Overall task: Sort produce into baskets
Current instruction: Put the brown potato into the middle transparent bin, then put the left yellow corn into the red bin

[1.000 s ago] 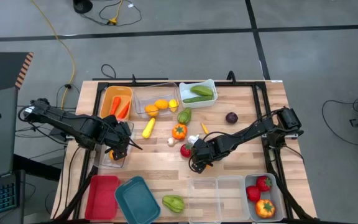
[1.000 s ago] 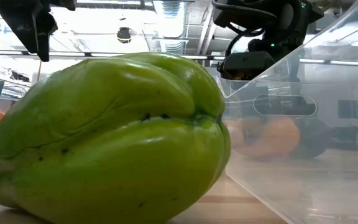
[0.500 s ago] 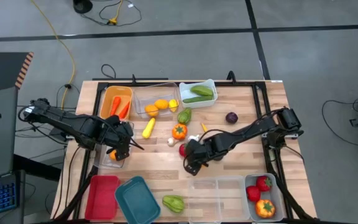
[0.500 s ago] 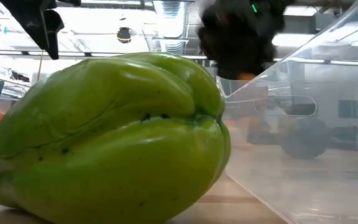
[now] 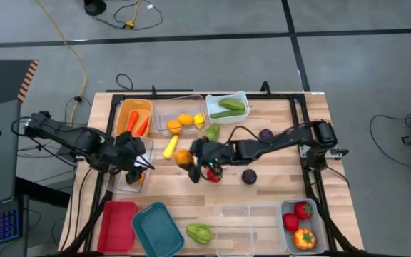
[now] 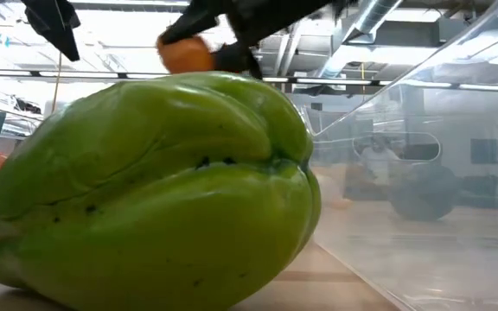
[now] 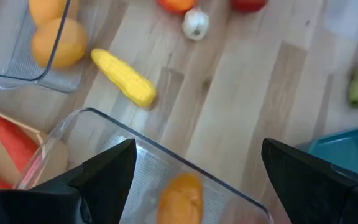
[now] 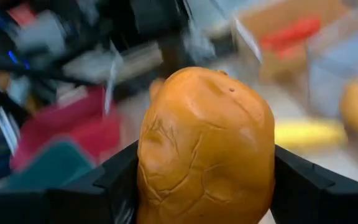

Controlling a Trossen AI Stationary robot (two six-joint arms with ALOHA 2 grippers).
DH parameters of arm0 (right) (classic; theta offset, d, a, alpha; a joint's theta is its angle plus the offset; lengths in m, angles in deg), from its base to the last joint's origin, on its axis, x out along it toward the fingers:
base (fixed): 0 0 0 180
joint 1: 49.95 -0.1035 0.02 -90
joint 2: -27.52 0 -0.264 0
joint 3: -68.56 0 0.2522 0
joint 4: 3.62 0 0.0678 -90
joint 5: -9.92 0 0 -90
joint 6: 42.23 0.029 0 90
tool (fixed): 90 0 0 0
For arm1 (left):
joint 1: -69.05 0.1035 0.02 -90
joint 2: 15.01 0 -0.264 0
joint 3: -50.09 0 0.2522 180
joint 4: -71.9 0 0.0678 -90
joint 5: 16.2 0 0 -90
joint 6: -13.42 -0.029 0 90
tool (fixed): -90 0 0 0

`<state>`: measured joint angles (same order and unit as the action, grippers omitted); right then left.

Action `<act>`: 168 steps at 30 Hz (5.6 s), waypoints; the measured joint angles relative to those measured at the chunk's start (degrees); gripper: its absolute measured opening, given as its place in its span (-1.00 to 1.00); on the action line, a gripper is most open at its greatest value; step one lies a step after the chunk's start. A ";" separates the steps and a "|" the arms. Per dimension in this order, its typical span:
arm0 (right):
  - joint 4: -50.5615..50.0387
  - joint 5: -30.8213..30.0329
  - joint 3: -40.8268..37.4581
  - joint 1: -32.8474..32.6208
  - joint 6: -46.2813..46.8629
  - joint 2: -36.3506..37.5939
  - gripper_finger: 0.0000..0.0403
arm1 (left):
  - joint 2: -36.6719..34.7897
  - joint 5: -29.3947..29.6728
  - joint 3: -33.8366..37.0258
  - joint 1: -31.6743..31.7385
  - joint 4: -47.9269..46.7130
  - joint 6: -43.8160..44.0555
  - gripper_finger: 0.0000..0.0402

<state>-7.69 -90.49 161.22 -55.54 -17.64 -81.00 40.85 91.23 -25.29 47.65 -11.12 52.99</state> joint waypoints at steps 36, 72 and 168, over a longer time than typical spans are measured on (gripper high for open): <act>22.52 7.77 38.89 7.99 1.05 -38.96 0.58 | -6.39 16.46 -0.02 -1.07 1.76 -4.44 0.66; -34.42 23.88 38.91 16.24 -27.42 -14.63 0.89 | -4.50 16.45 -0.02 -0.78 3.52 0.28 0.66; -33.47 18.72 -13.68 20.21 -22.02 26.74 0.90 | 44.19 -9.72 -5.59 30.00 12.31 -20.68 -0.28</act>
<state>-41.15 -71.77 147.53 -35.34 -39.66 -54.26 85.04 81.51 -30.89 77.65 1.20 32.31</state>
